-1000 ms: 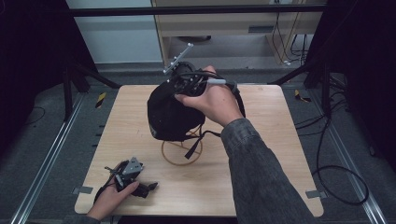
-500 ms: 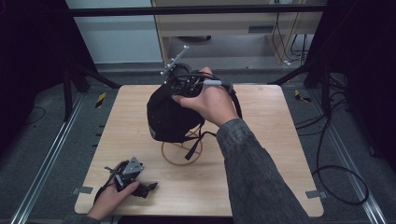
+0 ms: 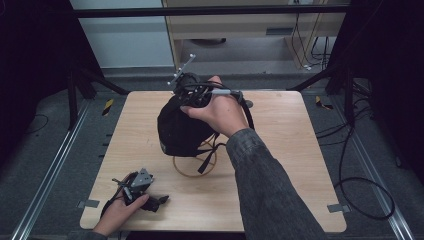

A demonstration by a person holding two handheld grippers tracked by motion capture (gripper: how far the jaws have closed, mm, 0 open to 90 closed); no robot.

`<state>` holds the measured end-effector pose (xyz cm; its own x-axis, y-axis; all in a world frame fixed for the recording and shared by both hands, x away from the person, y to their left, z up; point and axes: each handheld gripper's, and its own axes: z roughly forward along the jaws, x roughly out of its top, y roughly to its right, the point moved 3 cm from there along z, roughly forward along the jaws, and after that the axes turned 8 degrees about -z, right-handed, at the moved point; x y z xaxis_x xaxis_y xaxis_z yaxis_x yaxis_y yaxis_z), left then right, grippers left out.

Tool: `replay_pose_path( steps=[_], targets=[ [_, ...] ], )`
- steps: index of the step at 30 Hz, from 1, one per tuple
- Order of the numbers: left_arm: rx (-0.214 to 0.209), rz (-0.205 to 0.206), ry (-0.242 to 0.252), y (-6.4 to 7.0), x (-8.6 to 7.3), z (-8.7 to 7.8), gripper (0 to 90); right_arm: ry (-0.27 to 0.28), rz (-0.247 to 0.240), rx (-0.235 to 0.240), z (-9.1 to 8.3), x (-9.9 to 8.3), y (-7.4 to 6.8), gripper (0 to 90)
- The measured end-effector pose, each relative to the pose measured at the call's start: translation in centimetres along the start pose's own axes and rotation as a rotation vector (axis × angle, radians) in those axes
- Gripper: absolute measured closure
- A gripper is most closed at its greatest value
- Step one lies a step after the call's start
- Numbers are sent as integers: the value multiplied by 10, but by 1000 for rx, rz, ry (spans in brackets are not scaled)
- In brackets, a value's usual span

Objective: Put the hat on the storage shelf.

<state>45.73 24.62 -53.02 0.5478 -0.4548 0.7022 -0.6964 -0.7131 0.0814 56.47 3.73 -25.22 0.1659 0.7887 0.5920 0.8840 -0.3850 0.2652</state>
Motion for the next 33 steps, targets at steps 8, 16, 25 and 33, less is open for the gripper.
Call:
replay_pose_path(
  steps=[8,16,25,33],
  targets=[
    [2,3,0,0,0,0,0,0,6,0,2,-2,1,707],
    [1,-1,4,0,0,0,0,20,16,-2,0,-4,1,673],
    [1,-1,3,0,0,0,0,58,30,2,-10,-4,2,660],
    [1,-1,4,0,0,0,0,80,28,4,-17,-4,-1,662]
  ],
)
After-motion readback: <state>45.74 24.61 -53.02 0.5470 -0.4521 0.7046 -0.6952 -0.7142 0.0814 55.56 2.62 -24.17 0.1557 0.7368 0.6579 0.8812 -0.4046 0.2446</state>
